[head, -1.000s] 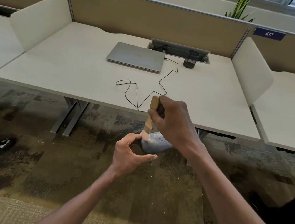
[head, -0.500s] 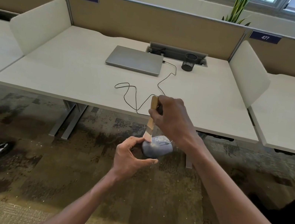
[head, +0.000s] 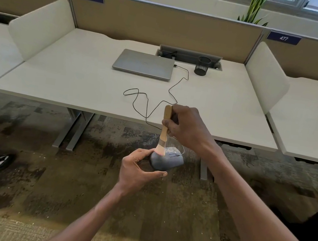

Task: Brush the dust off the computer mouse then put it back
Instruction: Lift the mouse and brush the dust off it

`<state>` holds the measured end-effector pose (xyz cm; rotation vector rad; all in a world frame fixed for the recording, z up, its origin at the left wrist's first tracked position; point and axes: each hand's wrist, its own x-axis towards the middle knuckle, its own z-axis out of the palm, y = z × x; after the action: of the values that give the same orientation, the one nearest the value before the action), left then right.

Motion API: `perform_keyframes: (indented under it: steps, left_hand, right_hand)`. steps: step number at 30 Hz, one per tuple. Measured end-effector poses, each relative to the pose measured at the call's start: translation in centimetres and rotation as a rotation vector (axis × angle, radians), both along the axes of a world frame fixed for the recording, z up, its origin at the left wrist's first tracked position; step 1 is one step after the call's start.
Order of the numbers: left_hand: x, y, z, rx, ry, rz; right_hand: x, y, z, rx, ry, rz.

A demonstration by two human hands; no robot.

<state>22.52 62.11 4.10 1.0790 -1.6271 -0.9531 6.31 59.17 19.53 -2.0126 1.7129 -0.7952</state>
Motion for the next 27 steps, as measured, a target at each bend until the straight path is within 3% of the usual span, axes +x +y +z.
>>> perform_keyframes:
  steps: [6,27]
  left_hand:
    - [0.5,0.1,-0.1,0.027,0.012,0.029]
    - [0.5,0.3,-0.1,0.038,0.014,-0.014]
  right_hand:
    - [-0.7,0.4,0.7,0.029,-0.101,0.061]
    - [-0.6,-1.0,-0.1,-0.001,0.018,0.04]
